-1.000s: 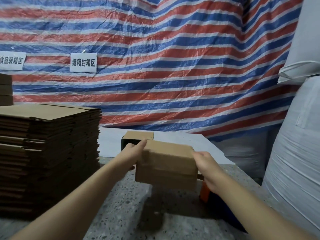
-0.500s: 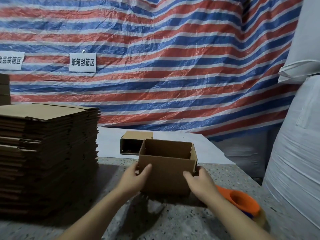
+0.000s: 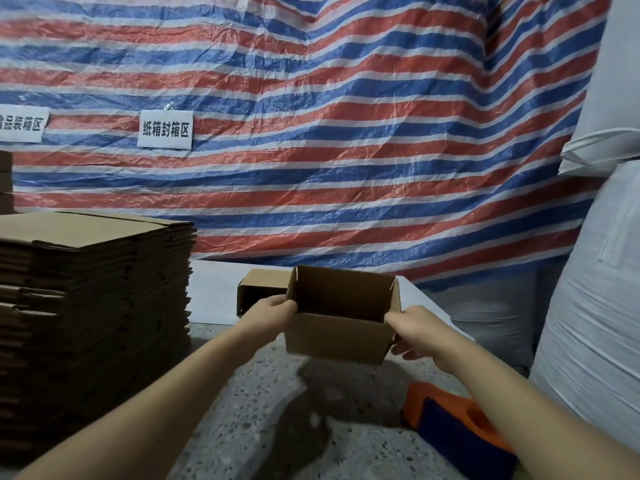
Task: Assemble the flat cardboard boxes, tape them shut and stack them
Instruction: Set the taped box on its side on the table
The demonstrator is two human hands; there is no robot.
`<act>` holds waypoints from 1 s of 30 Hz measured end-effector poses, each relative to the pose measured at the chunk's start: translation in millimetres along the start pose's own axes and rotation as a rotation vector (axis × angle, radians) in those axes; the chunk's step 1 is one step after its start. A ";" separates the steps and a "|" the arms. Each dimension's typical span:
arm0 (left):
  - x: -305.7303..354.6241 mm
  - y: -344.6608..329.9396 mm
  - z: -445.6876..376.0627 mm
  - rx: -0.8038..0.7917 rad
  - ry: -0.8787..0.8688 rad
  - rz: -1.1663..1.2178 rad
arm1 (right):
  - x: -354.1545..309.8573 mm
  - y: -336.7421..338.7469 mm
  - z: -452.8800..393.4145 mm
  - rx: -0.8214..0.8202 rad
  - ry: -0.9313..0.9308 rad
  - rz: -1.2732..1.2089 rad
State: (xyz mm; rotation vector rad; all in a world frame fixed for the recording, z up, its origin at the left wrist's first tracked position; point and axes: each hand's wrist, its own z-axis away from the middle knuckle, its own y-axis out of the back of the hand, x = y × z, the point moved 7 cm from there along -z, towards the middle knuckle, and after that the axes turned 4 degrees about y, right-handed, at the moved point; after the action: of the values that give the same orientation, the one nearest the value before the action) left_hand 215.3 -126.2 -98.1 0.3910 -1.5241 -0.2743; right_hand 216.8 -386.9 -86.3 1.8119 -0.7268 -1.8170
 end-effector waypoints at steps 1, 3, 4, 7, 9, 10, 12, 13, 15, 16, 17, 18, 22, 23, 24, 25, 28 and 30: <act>1.9 -1.6 -6.2 -0.018 -0.062 0.020 | 1.4 2.6 -6.0 0.007 0.030 -0.006; 2.7 -8.3 -18.8 -0.020 -0.163 0.005 | 5.1 8.3 -18.3 0.041 0.076 0.024; 3.7 -11.8 -25.3 0.010 -0.212 -0.042 | 6.8 9.2 -24.5 0.053 0.089 0.038; 8.1 -21.6 -48.0 0.172 -0.349 -0.227 | 10.3 6.0 -49.1 0.076 0.136 0.057; 6.6 -26.7 -65.4 0.261 -0.380 -0.282 | 12.7 2.9 -70.4 0.097 0.143 0.064; 4.3 -29.2 -75.0 0.286 -0.381 -0.297 | 14.7 1.1 -83.1 0.100 0.137 0.035; -1.3 -35.6 -96.1 0.312 -0.388 -0.335 | 17.7 -4.4 -107.8 0.070 0.133 -0.024; -4.2 -38.9 -106.6 0.323 -0.394 -0.365 | 18.5 -7.1 -119.9 0.051 0.140 -0.028; -10.9 -46.6 -128.2 0.342 -0.395 -0.456 | 20.3 -12.4 -144.1 0.016 0.158 -0.001; -15.1 -52.0 -139.7 0.344 -0.388 -0.518 | 21.9 -15.1 -156.2 0.004 0.169 0.021; -19.8 -58.1 -150.6 0.341 -0.376 -0.582 | 24.0 -18.3 -167.9 -0.011 0.175 0.046; -24.0 -63.8 -160.7 0.335 -0.361 -0.639 | 26.0 -21.9 -178.8 -0.032 0.179 0.071; -39.4 -72.0 -197.8 0.319 -0.306 -0.740 | 34.6 -36.0 -217.5 -0.071 0.191 0.194; -42.6 -70.7 -206.5 0.319 -0.288 -0.753 | 36.7 -39.7 -225.2 -0.080 0.190 0.226; -45.3 -68.2 -214.5 0.326 -0.271 -0.761 | 39.1 -43.8 -233.1 -0.089 0.191 0.268; -47.6 -65.0 -221.3 0.341 -0.259 -0.766 | 41.2 -48.6 -240.1 -0.098 0.188 0.316; -51.9 -56.1 -235.0 0.397 -0.261 -0.783 | 43.4 -60.3 -258.3 -0.086 0.172 0.442; -53.7 -51.6 -240.8 0.431 -0.274 -0.775 | 41.5 -65.1 -266.0 -0.054 0.152 0.511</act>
State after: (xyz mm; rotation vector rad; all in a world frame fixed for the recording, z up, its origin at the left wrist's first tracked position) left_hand 457.0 -132.5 -169.3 1.3365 -1.6399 -0.6227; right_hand 484.3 -376.3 -157.2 1.5295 -0.9644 -1.3386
